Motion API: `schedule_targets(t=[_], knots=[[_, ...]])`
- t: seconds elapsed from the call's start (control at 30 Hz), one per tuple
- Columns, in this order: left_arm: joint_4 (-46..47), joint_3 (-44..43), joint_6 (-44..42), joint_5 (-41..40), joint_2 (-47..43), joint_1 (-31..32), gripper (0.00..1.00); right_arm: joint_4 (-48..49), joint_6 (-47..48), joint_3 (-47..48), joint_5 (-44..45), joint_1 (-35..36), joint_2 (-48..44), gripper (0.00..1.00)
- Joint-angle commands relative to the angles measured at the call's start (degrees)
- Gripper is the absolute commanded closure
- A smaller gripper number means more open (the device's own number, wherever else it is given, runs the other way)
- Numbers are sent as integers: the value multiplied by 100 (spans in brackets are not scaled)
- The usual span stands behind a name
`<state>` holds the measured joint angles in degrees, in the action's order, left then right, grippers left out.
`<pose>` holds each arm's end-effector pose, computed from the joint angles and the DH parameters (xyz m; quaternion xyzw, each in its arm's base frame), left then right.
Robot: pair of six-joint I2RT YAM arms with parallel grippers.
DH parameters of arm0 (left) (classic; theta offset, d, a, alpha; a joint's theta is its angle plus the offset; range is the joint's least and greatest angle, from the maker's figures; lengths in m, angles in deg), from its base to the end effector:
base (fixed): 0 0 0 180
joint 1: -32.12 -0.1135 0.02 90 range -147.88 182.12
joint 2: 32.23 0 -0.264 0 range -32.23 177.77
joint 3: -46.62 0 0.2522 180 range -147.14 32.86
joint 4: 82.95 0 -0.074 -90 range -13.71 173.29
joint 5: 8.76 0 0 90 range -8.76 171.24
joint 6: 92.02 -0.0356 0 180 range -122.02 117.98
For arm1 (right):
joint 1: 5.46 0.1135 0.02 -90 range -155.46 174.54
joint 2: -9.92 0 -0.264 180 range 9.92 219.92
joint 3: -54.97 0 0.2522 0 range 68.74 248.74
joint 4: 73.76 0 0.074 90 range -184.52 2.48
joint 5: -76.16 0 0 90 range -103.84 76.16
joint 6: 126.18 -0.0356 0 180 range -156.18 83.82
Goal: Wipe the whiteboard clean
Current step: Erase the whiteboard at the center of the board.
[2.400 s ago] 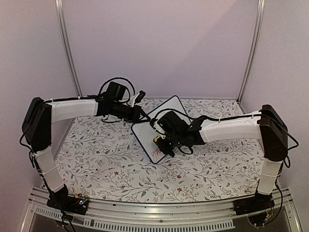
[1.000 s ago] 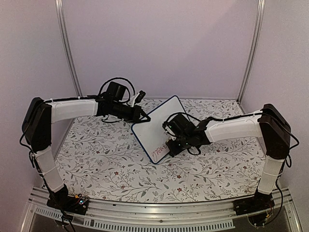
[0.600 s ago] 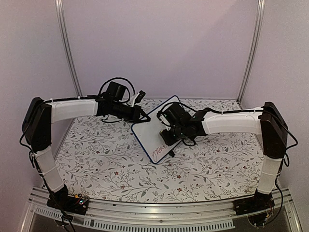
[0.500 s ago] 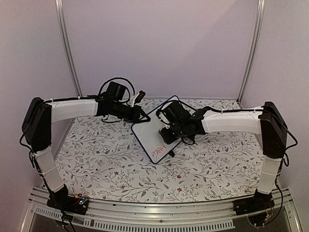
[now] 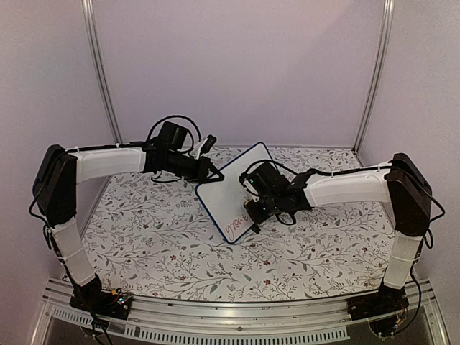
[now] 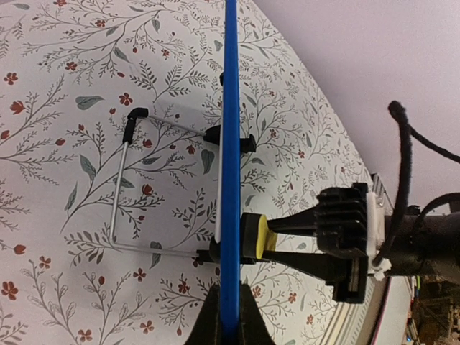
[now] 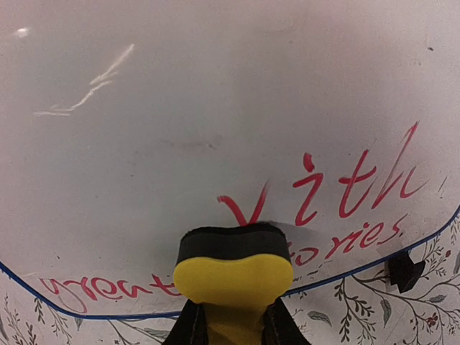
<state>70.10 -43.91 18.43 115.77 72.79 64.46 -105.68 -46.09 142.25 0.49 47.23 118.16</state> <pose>0.3357 -0.2364 0.2370 0.2115 0.8532 -0.4169 0.2315 0.2517 0.3157 0.1875 -0.3061 0.8903 0.0630 0.3313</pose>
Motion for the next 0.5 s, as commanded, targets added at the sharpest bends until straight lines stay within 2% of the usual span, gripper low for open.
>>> schedule_targets(t=[0.0, 0.47], knots=[[-253, 3, -191, 148, -60, 186, 100, -4, -135, -142, 62, -100, 28, 85], [-270, 4, -221, 105, -95, 185, 100, 2, 215, 830, 135, -256, 308, 84]])
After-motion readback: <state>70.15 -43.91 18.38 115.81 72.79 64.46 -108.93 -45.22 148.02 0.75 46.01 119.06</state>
